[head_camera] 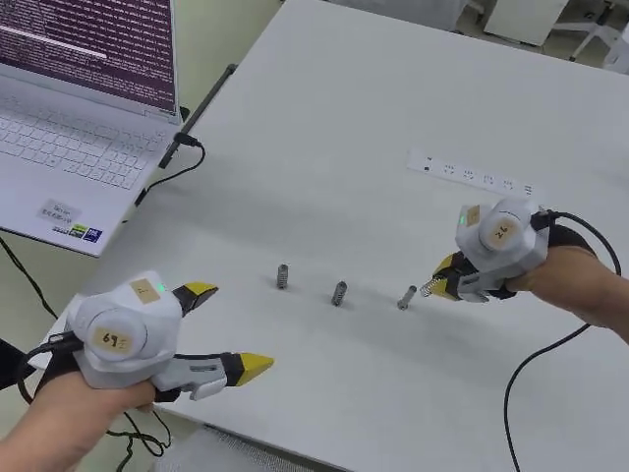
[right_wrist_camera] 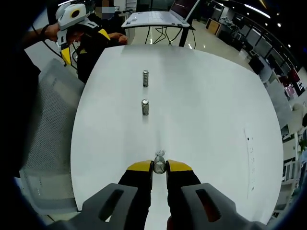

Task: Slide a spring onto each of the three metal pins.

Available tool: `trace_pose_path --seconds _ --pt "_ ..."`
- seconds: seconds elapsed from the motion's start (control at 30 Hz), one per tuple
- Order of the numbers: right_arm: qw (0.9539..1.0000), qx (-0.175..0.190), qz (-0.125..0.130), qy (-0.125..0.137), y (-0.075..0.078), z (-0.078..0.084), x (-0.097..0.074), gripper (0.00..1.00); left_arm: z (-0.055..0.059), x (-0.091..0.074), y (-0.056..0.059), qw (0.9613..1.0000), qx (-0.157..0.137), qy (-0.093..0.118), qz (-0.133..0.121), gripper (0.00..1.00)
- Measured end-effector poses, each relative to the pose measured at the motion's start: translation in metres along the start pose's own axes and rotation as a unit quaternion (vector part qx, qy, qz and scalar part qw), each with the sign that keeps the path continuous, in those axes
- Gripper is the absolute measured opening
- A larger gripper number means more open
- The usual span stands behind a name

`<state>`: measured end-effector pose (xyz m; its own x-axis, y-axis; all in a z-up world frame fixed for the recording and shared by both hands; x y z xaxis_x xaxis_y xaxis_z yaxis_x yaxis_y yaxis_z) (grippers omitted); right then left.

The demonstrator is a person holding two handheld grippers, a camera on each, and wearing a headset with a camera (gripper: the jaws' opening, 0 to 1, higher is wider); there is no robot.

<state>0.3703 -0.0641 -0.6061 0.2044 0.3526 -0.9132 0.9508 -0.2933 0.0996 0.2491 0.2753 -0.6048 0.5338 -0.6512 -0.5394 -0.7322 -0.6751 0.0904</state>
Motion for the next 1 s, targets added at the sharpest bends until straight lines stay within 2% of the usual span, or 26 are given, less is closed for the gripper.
trace_pose_path --seconds 0.23,1.0 --pt "1.0 -0.007 -0.005 -0.002 0.006 -0.002 0.005 0.08 0.0 -0.004 -0.005 1.0 -0.003 -0.003 -0.008 0.67" --pt "0.9994 -0.021 -0.025 -0.008 0.004 -0.009 0.017 0.08 -0.002 -0.003 -0.006 0.9998 -0.014 -0.009 -0.01 0.66"
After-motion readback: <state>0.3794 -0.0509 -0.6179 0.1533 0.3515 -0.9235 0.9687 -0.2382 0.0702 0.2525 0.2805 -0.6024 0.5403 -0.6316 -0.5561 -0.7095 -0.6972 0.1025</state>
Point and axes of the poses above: the centre of the closed fingertips' face, and the gripper's own axes: x roughly forward along the fingers, y roughly to its right, z roughly out of its underside, the point moved 10 cm from there along -x, roughly backward along the fingers, and after that the axes turned 1 degree about -y, right-handed, at the moved point
